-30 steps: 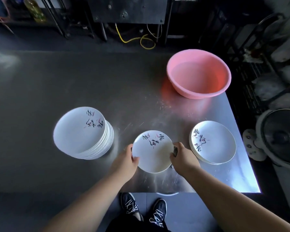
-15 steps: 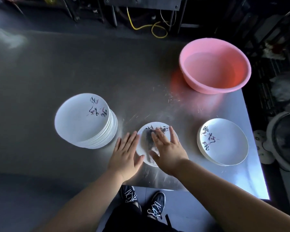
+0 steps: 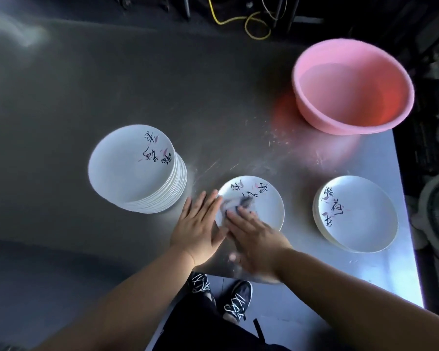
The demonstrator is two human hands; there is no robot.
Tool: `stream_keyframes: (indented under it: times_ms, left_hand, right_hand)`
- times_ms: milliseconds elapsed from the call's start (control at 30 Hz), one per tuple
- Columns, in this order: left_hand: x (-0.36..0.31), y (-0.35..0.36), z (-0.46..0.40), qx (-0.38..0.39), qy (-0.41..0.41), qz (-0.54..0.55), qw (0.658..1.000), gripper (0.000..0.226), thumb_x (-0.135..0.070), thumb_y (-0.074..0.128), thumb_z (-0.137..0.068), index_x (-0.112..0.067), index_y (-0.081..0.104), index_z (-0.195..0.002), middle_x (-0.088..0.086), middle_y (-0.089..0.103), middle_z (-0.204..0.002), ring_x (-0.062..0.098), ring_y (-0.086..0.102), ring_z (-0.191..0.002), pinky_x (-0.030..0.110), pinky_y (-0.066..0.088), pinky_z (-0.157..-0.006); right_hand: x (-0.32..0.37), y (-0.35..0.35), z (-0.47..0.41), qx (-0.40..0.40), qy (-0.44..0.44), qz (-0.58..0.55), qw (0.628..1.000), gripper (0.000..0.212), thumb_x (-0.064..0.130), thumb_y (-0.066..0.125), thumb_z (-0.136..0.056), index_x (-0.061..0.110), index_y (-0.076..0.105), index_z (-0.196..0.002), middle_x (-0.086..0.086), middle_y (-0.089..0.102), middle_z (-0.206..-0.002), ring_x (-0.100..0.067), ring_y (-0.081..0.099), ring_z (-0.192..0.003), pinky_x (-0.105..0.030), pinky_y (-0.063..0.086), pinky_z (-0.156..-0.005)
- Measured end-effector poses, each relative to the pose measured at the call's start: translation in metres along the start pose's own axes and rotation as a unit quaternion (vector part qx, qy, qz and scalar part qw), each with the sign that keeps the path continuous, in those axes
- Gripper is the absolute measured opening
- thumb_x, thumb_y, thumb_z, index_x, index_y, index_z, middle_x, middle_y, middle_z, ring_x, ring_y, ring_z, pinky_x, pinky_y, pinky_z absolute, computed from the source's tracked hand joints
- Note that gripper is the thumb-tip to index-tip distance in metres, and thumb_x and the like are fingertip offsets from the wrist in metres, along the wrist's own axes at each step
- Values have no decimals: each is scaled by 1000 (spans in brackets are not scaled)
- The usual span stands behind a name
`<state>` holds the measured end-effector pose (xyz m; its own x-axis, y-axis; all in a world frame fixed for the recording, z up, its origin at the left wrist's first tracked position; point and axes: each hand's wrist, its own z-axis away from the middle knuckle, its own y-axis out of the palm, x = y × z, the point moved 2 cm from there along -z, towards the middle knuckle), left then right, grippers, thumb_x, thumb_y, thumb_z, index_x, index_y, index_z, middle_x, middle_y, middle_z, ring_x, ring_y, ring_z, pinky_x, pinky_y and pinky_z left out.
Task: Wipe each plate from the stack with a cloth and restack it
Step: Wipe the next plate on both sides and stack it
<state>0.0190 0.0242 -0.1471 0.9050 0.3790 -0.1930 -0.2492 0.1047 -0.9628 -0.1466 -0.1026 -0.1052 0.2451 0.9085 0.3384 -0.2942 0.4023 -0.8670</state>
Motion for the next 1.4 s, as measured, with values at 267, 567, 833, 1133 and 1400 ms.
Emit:
stream_keyframes:
  times_ms: [267,567,833,1133,1400]
  left_hand:
    - [-1,0,2,-18,8,4,1000,80,-64,28,-103,-18,18,-167,-1,13,-175,25,12,-161,56,15,-128]
    - [-1,1,2,-33,6,10,999,77,-60,34,-103,-18,21,-166,-1,17,-174,26,16,-161,56,17,-128]
    - [-1,1,2,-21,3,-4,1000,78,-64,24,-104,-19,16,-167,-1,12,-175,25,12,-161,55,15,-129]
    - [-1,2,1,-36,7,6,999,77,-59,35,-101,-19,22,-166,-1,17,-174,27,17,-160,57,20,-127]
    - [1,4,1,-33,4,-6,999,80,-68,21,-102,-21,19,-167,-3,13,-175,24,12,-162,54,15,-128]
  right_hand:
    - [-33,-15,-15,-3,100,2,995,100,79,9,-90,17,1,-168,4,-16,-174,-21,-18,-160,-44,-1,-132]
    - [-24,3,26,-11,-7,33,999,85,74,28,-101,19,28,-166,5,15,-174,-23,7,-162,-49,6,-130]
    - [-19,-8,24,-8,115,28,993,99,79,15,-92,14,13,-168,-1,0,-176,-26,-1,-162,-39,-7,-131]
    - [-53,-21,22,-30,143,50,988,93,72,23,-94,13,21,-167,0,11,-175,-27,2,-163,-44,0,-131]
    - [-22,-8,48,-13,228,-56,972,100,76,10,-87,17,4,-168,9,-13,-175,-22,-21,-160,-36,0,-128]
